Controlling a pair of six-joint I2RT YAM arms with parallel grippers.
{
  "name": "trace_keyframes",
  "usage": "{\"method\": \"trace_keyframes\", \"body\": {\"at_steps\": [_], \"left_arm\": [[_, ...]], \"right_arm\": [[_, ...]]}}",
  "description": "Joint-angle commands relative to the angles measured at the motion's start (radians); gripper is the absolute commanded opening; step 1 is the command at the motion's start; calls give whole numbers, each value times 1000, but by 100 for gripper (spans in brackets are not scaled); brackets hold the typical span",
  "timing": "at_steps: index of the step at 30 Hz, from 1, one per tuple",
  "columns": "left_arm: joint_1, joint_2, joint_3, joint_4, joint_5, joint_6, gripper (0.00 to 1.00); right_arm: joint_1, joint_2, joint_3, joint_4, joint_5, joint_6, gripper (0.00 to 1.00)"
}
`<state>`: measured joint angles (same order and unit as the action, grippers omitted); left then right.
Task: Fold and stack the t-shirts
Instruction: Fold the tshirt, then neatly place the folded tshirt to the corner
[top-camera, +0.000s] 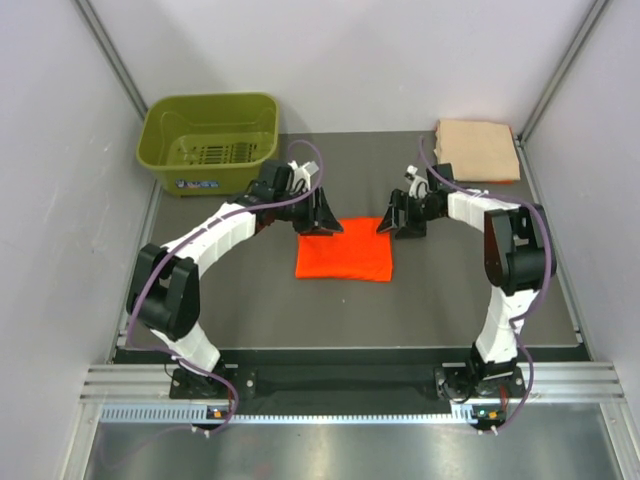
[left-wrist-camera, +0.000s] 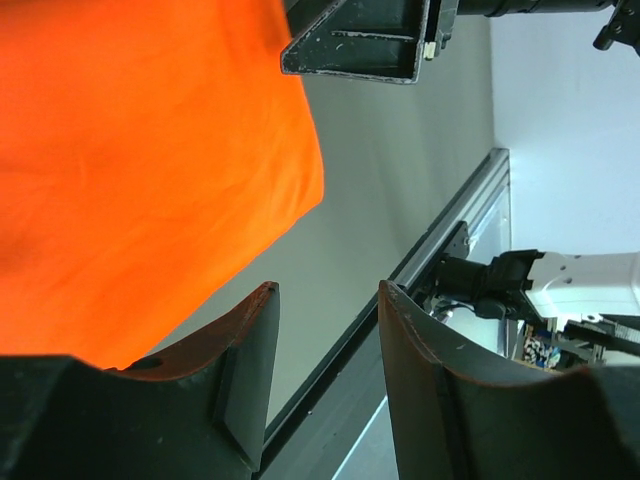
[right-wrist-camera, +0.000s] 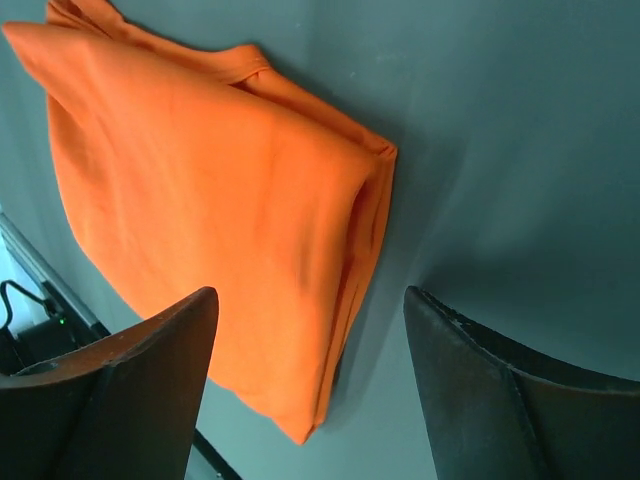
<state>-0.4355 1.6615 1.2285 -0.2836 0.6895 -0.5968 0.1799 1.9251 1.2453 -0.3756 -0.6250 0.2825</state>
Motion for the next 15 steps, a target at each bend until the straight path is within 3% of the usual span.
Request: {"method": "trace_keyframes", "body": {"at_steps": [1, 12, 15], "left_arm": [[3, -3, -7, -45, -45, 31, 49], [24, -34, 2, -104, -61, 80, 49], [38, -40, 9, -115, -51, 83, 49]], "right_arm": [[-7, 26, 23, 125, -83, -48, 75], [64, 147, 2, 218, -73, 37, 66], [93, 173, 3, 251, -64, 92, 55]]}}
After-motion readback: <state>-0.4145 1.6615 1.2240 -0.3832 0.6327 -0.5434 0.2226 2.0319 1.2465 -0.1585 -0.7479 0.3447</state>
